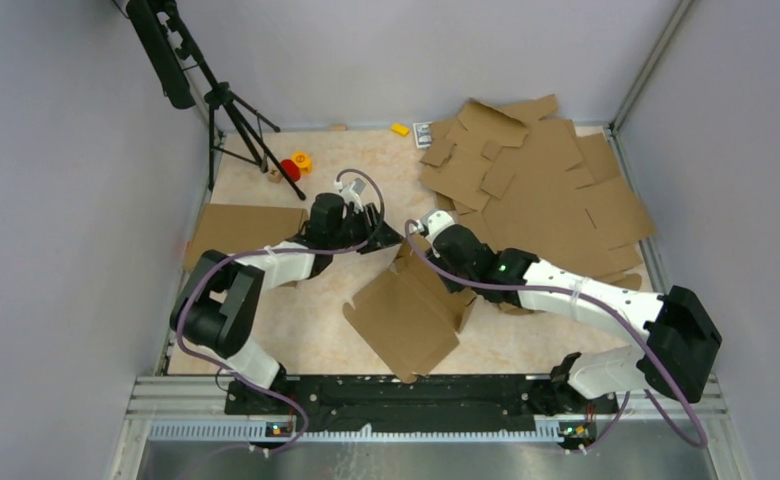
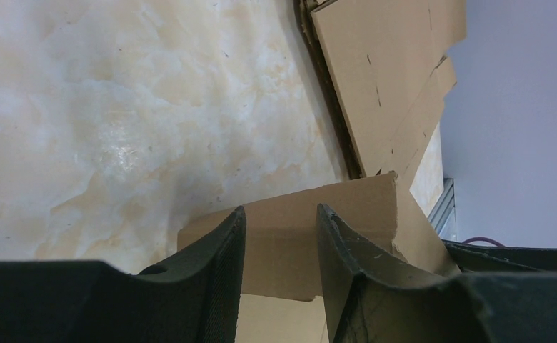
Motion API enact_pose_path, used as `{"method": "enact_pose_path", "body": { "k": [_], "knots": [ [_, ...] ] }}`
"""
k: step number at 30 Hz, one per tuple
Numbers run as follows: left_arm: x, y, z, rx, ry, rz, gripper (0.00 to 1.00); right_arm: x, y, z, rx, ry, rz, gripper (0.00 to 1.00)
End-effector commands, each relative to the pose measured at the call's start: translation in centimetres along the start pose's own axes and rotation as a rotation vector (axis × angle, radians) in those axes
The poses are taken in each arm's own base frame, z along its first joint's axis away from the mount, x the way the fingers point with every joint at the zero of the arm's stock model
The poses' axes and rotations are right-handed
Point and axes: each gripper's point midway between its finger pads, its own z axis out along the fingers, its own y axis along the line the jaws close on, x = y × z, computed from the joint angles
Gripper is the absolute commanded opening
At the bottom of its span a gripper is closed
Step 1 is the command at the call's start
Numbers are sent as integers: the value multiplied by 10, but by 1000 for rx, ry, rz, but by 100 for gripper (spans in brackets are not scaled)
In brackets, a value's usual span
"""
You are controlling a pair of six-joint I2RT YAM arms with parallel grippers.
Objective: Fold the paper box
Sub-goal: Fold the paper box at the center of the board.
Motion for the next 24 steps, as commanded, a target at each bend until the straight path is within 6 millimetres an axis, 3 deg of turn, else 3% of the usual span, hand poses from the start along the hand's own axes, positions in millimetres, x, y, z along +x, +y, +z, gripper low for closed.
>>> {"method": "enact_pose_path", "body": {
  "k": [1,4,18,24],
  "knots": [
    [30,-43,-1,162,104,18,43,-36,3,1,-13,-105,43,15],
    [41,-38,-3,149,111,19,43,-38,3,1,-14,-109,41,15],
    [80,23,-1,2,134,11,43,-41,7,1,-36,-115,35,15],
    [91,26,3,15,142,-21,43,-39,9,3,-41,-110,36,14]
  ]
}}
